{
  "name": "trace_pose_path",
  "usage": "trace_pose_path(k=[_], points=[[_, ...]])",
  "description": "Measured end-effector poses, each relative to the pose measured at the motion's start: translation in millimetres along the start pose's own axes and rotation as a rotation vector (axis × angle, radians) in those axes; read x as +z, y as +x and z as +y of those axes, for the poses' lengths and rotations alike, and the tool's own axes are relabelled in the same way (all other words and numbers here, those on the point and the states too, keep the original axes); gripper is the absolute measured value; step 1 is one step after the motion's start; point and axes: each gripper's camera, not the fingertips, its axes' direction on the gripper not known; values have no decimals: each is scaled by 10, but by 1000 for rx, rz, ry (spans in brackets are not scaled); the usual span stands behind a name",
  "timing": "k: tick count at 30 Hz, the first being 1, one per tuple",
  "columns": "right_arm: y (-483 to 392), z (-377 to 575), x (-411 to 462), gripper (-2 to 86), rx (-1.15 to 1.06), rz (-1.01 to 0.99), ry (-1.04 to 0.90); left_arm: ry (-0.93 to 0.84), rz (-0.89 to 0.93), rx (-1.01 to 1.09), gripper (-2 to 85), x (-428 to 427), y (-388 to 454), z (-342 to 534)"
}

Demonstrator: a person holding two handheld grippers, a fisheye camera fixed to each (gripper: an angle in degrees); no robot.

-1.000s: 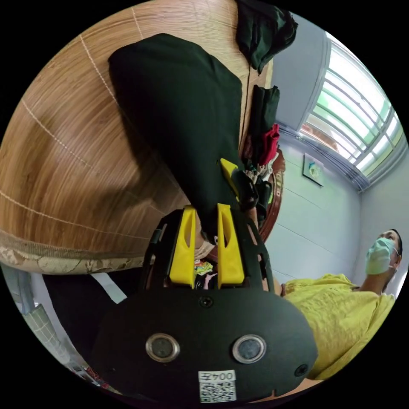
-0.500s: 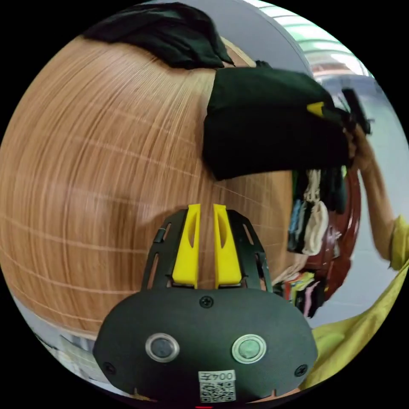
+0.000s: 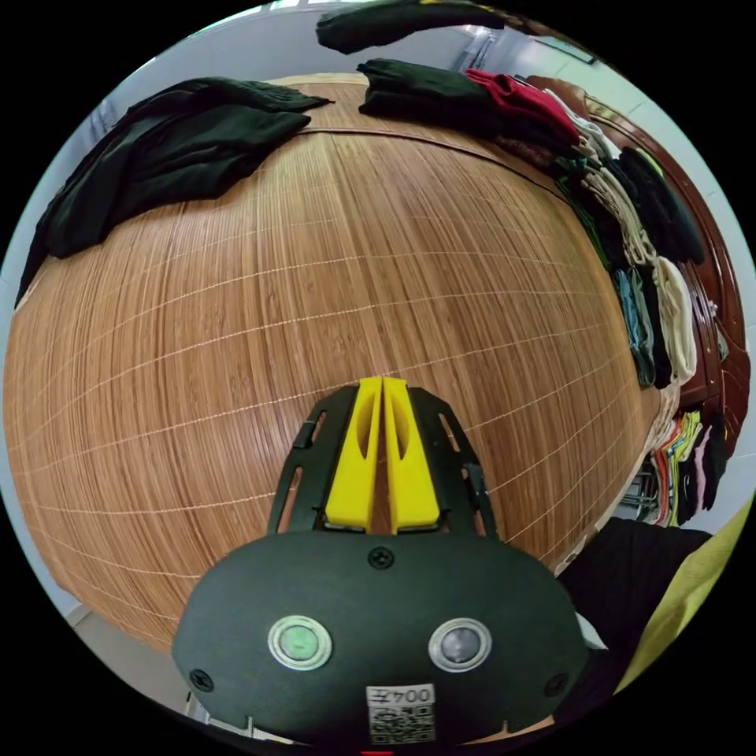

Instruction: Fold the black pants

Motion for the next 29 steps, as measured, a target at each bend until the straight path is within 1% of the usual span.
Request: trace_pose_path(k=[2, 3, 5, 7, 9, 11, 12, 14, 16, 18, 19, 21, 24, 26, 27, 28, 29], points=[[741, -35, 126, 116, 210, 22, -5, 22, 24, -32, 2, -15, 15, 61], [947, -13, 190, 119, 280, 27, -11, 28, 27, -37, 2, -20, 22, 76], [1700, 230, 508, 130, 601, 28, -20, 29, -2, -14, 1, -44, 111, 99], [1968, 467, 703, 124, 759, 114, -23, 22, -36, 13, 1, -58, 192, 105], [1926, 606, 765, 117, 761, 171, 53, 20, -49, 13, 2, -71, 238, 125], [1578, 677, 805, 112, 666, 262, 157, 26, -53, 10, 2, -83, 269, 165], [1458, 692, 819, 111, 634, 291, 173, 26, -55, 13, 2, -86, 278, 173], [920, 827, 907, 102, 520, 402, 225, 21, -72, 30, 2, -96, 321, 198], [480, 1041, 1031, 76, 425, 426, 246, 10, -88, 36, 2, -108, 358, 208], [56, 1368, 1192, 62, 355, 373, 274, -6, -125, 65, 2, -114, 422, 214], [-205, 1607, 1344, 58, 314, 314, 258, -16, -156, 93, 2, -113, 474, 222], [-537, 1990, 1579, 51, 315, 220, 201, -26, -204, 121, 2, -104, 546, 245], [-1060, 2714, 1828, 18, 378, 82, 151, -30, -263, 129, 2, -81, 622, 307], [-1445, 3258, 1936, 1, 459, -13, 95, -82, -222, 66, 2, -76, 535, 270], [-1529, 3386, 1952, -1, 484, -37, 81, -98, -196, 36, 2, -83, 486, 258], [-1682, 3632, 1963, -3, 529, -100, 62, -127, -131, -33, 2, -114, 369, 242], [-1820, 3867, 1942, -5, 573, -157, 57, -192, -39, -94, 2, -137, 258, 240]])
